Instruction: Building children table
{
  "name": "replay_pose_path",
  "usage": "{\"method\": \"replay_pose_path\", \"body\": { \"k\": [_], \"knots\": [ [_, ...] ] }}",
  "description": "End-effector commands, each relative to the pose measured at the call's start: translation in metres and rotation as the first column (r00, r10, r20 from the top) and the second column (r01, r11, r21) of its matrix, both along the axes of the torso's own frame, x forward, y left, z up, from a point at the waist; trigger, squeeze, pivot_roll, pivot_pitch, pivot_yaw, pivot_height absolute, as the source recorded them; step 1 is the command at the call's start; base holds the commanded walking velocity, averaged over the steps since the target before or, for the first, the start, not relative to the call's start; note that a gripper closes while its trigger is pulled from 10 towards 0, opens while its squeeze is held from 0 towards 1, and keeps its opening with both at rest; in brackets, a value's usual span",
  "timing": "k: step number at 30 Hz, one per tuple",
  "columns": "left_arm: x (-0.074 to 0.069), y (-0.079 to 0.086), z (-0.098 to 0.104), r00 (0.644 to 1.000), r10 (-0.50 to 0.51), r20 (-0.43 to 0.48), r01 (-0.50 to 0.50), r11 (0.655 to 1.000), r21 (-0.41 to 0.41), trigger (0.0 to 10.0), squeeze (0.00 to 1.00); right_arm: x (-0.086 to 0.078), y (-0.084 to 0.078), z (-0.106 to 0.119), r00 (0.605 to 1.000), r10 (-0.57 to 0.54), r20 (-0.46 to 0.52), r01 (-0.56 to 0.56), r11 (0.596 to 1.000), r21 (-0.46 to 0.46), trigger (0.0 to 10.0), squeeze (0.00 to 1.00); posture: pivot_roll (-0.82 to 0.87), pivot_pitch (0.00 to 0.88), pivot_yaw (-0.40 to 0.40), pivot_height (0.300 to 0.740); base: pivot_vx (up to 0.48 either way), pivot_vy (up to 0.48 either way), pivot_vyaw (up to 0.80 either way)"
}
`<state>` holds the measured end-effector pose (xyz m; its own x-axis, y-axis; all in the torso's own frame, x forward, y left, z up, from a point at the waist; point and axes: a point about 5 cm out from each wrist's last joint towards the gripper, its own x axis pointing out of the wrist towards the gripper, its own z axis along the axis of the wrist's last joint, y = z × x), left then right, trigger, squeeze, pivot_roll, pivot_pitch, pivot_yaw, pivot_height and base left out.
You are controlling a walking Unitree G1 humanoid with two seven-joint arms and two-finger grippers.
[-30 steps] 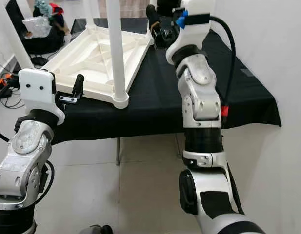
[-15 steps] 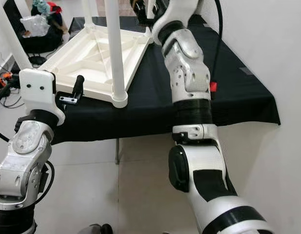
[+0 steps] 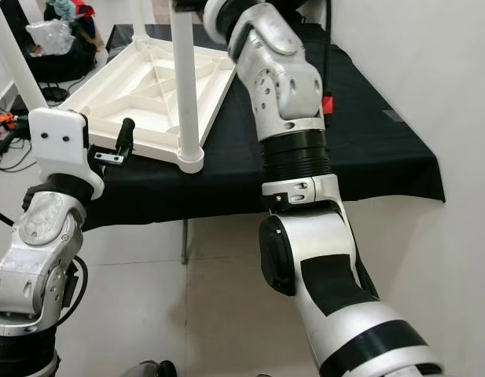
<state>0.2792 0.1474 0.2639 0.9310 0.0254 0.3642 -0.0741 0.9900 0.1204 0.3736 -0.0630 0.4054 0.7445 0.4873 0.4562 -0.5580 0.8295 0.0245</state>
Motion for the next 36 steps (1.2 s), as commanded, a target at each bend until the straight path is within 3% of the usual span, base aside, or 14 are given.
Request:
{"method": "replay_pose_path", "body": {
  "k": [1, 4, 5, 6, 7, 10, 12, 13, 15, 16, 18, 24, 29, 36],
  "knots": [
    [-0.001, 0.001, 0.001, 1.0, 0.007, 0.005, -0.007, 1.0, -0.01, 10.0, 0.0, 0.003, -0.007, -0.005, 1.0, -0.027, -0.006, 0.027, 0.999, 0.023, 10.0, 0.0, 0.01, 0.094, -0.071, 0.74, 0.0, 0.0, 0.0],
    [-0.006, -0.003, 0.012, 0.998, -0.01, 0.054, 0.011, 1.0, -0.023, 10.0, 0.0, 0.003, -0.04, -0.05, 0.976, -0.219, 0.015, 0.219, 0.976, 0.013, 10.0, 0.0, 0.02, 0.083, -0.078, 0.74, 0.0, 0.0, 0.0],
    [-0.006, -0.003, 0.012, 0.998, -0.01, 0.054, 0.011, 1.0, -0.023, 10.0, 0.0, 0.003, -0.04, -0.05, 0.976, -0.219, 0.015, 0.219, 0.976, 0.013, 10.0, 0.0, 0.02, 0.083, -0.078, 0.74, 0.0, 0.0, 0.0],
    [-0.012, -0.005, 0.014, 0.998, -0.014, 0.069, 0.017, 0.999, -0.038, 10.0, 0.0, -0.007, -0.056, -0.085, 0.964, -0.264, -0.015, 0.264, 0.964, -0.001, 10.0, 0.0, 0.02, 0.08, -0.073, 0.74, 0.0, 0.0, 0.0],
    [-0.015, -0.005, 0.012, 0.998, -0.013, 0.069, 0.015, 0.999, -0.04, 10.0, 0.0, -0.015, -0.061, -0.099, 0.963, -0.27, -0.013, 0.27, 0.963, -0.015, 10.0, 0.0, 0.01, 0.078, -0.069, 0.74, 0.0, 0.0, 0.0],
    [-0.02, -0.005, 0.006, 0.999, 0.002, 0.051, 0.0, 0.999, -0.041, 10.0, 0.0, -0.027, -0.068, -0.118, 0.964, -0.266, -0.024, 0.266, 0.964, -0.024, 10.0, 0.0, 0.01, 0.078, -0.069, 0.74, 0.0, 0.0, 0.0],
    [-0.029, -0.003, -0.006, 1.0, 0.014, 0.02, -0.014, 0.999, -0.041, 10.0, 0.0, -0.052, -0.078, -0.145, 0.963, -0.268, -0.034, 0.266, 0.962, -0.052, 10.0, 0.0, 0.02, 0.074, -0.064, 0.74, 0.0, 0.0, 0.0],
    [-0.029, -0.003, -0.006, 1.0, 0.014, 0.02, -0.014, 0.999, -0.041, 10.0, 0.0, -0.052, -0.078, -0.145, 0.963, -0.268, -0.034, 0.266, 0.962, -0.052, 10.0, 0.0, 0.02, 0.074, -0.064, 0.74, 0.0, 0.0, 0.0],
    [-0.041, -0.002, -0.017, 1.0, 0.023, -0.017, -0.023, 0.999, -0.038, 10.0, 0.0, -0.076, -0.087, -0.168, 0.957, -0.282, -0.063, 0.276, 0.957, -0.089, 10.0, 0.0, 0.02, 0.074, -0.059, 0.74, 0.0, 0.0, 0.0],
    [-0.041, -0.002, -0.017, 1.0, 0.023, -0.017, -0.023, 0.999, -0.038, 10.0, 0.0, -0.076, -0.087, -0.168, 0.957, -0.282, -0.063, 0.276, 0.957, -0.089, 10.0, 0.0, 0.02, 0.074, -0.059, 0.74, 0.0, 0.0, 0.0],
    [-0.051, 0.001, -0.028, 0.998, 0.04, -0.056, -0.042, 0.999, -0.023, 10.0, 0.0, -0.093, -0.093, -0.186, 0.942, -0.316, -0.117, 0.303, 0.946, -0.114, 10.0, 0.0, 0.03, 0.074, -0.054, 0.74, 0.289, 0.0, 0.0],
    [-0.058, 0.003, -0.037, 0.994, 0.056, -0.095, -0.058, 0.998, -0.016, 10.0, 0.0, -0.106, -0.095, -0.199, 0.922, -0.36, -0.143, 0.338, 0.928, -0.159, 10.0, 0.0, 0.04, 0.067, -0.051, 0.74, 0.334, 0.0, 0.0],
    [-0.061, 0.0, -0.044, 0.991, 0.046, -0.122, -0.048, 0.999, -0.012, 10.0, 0.0, -0.099, -0.106, -0.195, 0.865, -0.483, -0.138, 0.462, 0.872, -0.16, 10.0, 0.0, 0.04, 0.066, -0.049, 0.74, 0.472, 0.0, 0.0],
    [-0.067, -0.003, -0.05, 0.988, 0.042, -0.151, -0.044, 0.999, -0.015, 10.0, 0.0, -0.099, -0.11, -0.193, 0.829, -0.538, -0.151, 0.518, 0.842, -0.152, 10.0, 0.0, 0.04, 0.071, -0.05, 0.74, 0.476, 0.0, 0.0]
  ]
}}
